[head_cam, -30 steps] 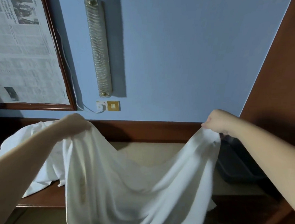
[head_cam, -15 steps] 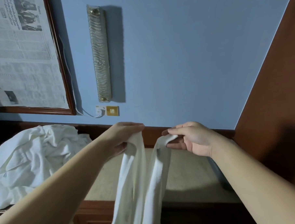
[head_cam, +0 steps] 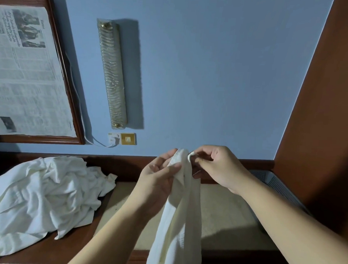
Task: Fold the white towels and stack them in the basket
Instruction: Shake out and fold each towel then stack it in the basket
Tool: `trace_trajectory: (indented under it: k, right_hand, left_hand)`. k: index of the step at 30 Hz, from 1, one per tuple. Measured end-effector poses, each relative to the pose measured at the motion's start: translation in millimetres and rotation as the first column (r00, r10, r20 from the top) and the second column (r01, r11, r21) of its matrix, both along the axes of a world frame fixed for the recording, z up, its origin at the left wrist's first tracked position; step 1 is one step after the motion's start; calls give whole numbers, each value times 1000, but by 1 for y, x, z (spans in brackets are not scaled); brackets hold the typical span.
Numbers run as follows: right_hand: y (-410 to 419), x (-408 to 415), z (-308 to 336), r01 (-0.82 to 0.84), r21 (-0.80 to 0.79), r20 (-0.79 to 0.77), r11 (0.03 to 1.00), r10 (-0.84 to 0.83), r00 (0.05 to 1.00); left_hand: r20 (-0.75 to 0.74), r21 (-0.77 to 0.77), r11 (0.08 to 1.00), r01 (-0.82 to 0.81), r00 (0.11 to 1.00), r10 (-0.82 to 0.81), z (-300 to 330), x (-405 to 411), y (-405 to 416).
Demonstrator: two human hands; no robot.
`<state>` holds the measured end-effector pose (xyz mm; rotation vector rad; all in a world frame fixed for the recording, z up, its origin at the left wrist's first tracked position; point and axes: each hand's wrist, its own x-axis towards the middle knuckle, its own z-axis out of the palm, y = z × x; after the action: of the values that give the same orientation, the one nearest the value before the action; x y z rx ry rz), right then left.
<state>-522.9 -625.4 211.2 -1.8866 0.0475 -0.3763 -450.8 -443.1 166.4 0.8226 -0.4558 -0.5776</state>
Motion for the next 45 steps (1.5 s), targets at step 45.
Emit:
trace_trajectory:
  k: [45]
  right_hand:
    - [10, 2, -4, 127, 155, -165, 980, -101, 981]
  left_hand:
    - [723, 337, 804, -490, 682, 113, 1, 6, -1]
